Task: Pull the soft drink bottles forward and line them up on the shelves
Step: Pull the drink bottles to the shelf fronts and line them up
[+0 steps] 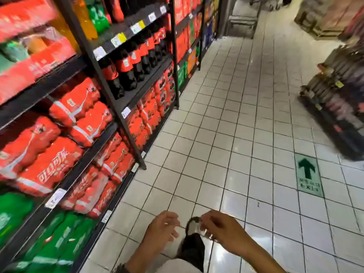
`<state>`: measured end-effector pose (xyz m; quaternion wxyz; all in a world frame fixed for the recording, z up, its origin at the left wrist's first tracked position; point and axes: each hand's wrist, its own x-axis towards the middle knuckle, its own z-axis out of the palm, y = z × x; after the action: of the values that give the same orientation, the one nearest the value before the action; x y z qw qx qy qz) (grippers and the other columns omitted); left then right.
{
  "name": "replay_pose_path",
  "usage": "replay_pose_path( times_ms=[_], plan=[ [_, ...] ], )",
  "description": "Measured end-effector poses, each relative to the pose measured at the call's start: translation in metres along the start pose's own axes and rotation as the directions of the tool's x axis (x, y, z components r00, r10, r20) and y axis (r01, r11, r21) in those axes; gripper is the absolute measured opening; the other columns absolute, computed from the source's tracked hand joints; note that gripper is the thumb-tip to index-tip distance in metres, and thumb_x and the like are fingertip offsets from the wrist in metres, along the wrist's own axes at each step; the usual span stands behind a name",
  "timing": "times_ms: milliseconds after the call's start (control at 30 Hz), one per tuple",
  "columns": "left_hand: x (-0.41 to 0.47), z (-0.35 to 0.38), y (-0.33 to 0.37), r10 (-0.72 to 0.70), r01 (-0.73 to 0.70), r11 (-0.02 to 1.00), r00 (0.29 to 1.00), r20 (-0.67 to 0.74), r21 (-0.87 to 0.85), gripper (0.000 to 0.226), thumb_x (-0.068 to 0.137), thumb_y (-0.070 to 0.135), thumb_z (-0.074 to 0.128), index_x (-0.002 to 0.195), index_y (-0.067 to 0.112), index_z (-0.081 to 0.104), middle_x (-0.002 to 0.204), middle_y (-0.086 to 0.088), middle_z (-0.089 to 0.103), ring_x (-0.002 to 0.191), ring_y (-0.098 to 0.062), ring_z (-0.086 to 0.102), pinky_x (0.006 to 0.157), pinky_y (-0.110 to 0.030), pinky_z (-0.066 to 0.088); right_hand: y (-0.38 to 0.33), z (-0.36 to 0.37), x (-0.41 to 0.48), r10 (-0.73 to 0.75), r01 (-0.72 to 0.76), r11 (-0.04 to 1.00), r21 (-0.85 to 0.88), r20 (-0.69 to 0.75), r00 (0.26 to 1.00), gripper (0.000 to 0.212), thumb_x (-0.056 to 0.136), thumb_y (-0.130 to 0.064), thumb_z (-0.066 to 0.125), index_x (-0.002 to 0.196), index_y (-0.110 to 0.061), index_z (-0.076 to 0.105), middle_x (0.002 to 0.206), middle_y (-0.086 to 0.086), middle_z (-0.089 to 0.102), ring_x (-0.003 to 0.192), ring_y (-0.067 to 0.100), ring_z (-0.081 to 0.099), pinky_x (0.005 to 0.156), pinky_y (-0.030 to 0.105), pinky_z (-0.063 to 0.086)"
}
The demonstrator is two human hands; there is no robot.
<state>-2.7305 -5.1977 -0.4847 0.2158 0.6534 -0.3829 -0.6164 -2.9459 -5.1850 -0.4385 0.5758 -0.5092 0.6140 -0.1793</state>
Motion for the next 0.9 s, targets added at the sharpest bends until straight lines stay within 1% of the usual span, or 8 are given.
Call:
replay_pose_path(
  times_ms=[133, 333, 400, 533, 633, 733, 833, 900],
  plan=[
    [0.056, 0.019, 0.067, 0.055, -0.061, 0.992, 0.997, 0.062, 0.108, 0.017, 0.091, 0.008, 0.054, 0.099, 0.019, 0.064, 0.093, -0.004, 0.071, 0.065, -0.016, 0.065, 0.058, -0.026, 0.048, -0.001, -0.073, 0.035, 0.143, -0.129, 0.983, 0.13, -0.107, 0.984, 0.014, 0.093, -0.02, 0.057, 0.09, -0.011, 0.067, 0.08, 0.005, 0.071, 0.064, 0.014, 0.063, 0.059, 0.024, 0.047],
    [0.16, 0.06, 0.224, 0.282, -0.313, 0.931, 0.943, 0.175, 0.187, 0.013, 0.092, 0.019, 0.056, 0.097, 0.028, 0.064, 0.091, 0.006, 0.069, 0.068, -0.011, 0.067, 0.063, -0.029, 0.049, -0.009, -0.206, 0.108, 0.216, -0.14, 0.958, 0.249, -0.308, 0.927, 0.014, 0.094, -0.016, 0.055, 0.092, -0.009, 0.068, 0.081, 0.01, 0.072, 0.066, 0.024, 0.065, 0.063, 0.033, 0.049],
    [0.205, 0.078, 0.271, 0.321, -0.353, 0.916, 0.929, 0.184, 0.188, 0.013, 0.091, 0.021, 0.056, 0.096, 0.03, 0.064, 0.089, 0.009, 0.069, 0.069, -0.011, 0.067, 0.063, -0.029, 0.05, -0.007, -0.248, 0.148, 0.247, -0.155, 0.944, 0.291, -0.314, 0.917, 0.014, 0.094, -0.013, 0.054, 0.093, -0.007, 0.067, 0.082, 0.014, 0.072, 0.066, 0.025, 0.065, 0.063, 0.034, 0.049],
    [0.246, 0.099, 0.293, 0.312, -0.355, 0.906, 0.928, 0.204, 0.232, 0.013, 0.086, 0.04, 0.055, 0.097, 0.04, 0.061, 0.093, 0.012, 0.066, 0.072, -0.009, 0.067, 0.066, -0.026, 0.054, -0.004, -0.278, 0.193, 0.316, -0.207, 0.907, 0.368, -0.267, 0.911, 0.017, 0.093, -0.018, 0.056, 0.092, -0.006, 0.068, 0.081, 0.014, 0.073, 0.065, 0.024, 0.067, 0.059, 0.03, 0.051],
    [0.291, 0.122, 0.295, 0.264, -0.304, 0.894, 0.951, 0.161, 0.33, 0.014, 0.09, 0.036, 0.055, 0.103, 0.036, 0.06, 0.096, 0.015, 0.062, 0.078, -0.012, 0.067, 0.076, -0.033, 0.058, -0.008, -0.316, 0.249, 0.32, -0.242, 0.91, 0.336, -0.199, 0.926, 0.019, 0.095, -0.014, 0.053, 0.093, -0.001, 0.066, 0.074, 0.013, 0.071, 0.06, 0.024, 0.063, 0.053, 0.025, 0.049],
    [0.317, 0.139, 0.309, 0.196, -0.197, 0.937, 0.98, 0.035, 0.287, 0.013, 0.09, 0.03, 0.056, 0.098, 0.039, 0.06, 0.094, 0.015, 0.065, 0.082, -0.009, 0.067, 0.078, -0.034, 0.058, -0.025, -0.371, 0.311, 0.247, -0.221, 0.953, 0.209, -0.108, 0.963, 0.02, 0.097, -0.013, 0.05, 0.095, 0.001, 0.064, 0.074, 0.013, 0.07, 0.061, 0.024, 0.062, 0.056, 0.028, 0.044],
    [0.343, 0.143, 0.353, 0.157, -0.137, 0.984, 0.967, -0.199, 0.114, 0.014, 0.087, 0.034, 0.056, 0.088, 0.046, 0.061, 0.083, 0.016, 0.068, 0.068, -0.002, 0.065, 0.064, -0.021, 0.055, -0.091, -0.436, 0.4, 0.148, -0.148, 0.989, 0.013, 0.032, 0.988, 0.018, 0.096, -0.01, 0.049, 0.093, -0.002, 0.065, 0.074, 0.011, 0.071, 0.06, 0.021, 0.063, 0.056, 0.029, 0.046],
    [0.352, 0.135, 0.377, 0.172, -0.16, 0.985, 0.952, -0.254, 0.069, 0.014, 0.09, 0.029, 0.057, 0.093, 0.042, 0.062, 0.081, 0.011, 0.067, 0.063, -0.002, 0.063, 0.054, -0.015, 0.048, -0.127, -0.457, 0.442, 0.076, -0.074, 0.996, -0.044, 0.055, 0.996, 0.018, 0.096, -0.011, 0.049, 0.092, -0.004, 0.066, 0.078, 0.013, 0.071, 0.061, 0.021, 0.063, 0.058, 0.029, 0.047]
  ],
)
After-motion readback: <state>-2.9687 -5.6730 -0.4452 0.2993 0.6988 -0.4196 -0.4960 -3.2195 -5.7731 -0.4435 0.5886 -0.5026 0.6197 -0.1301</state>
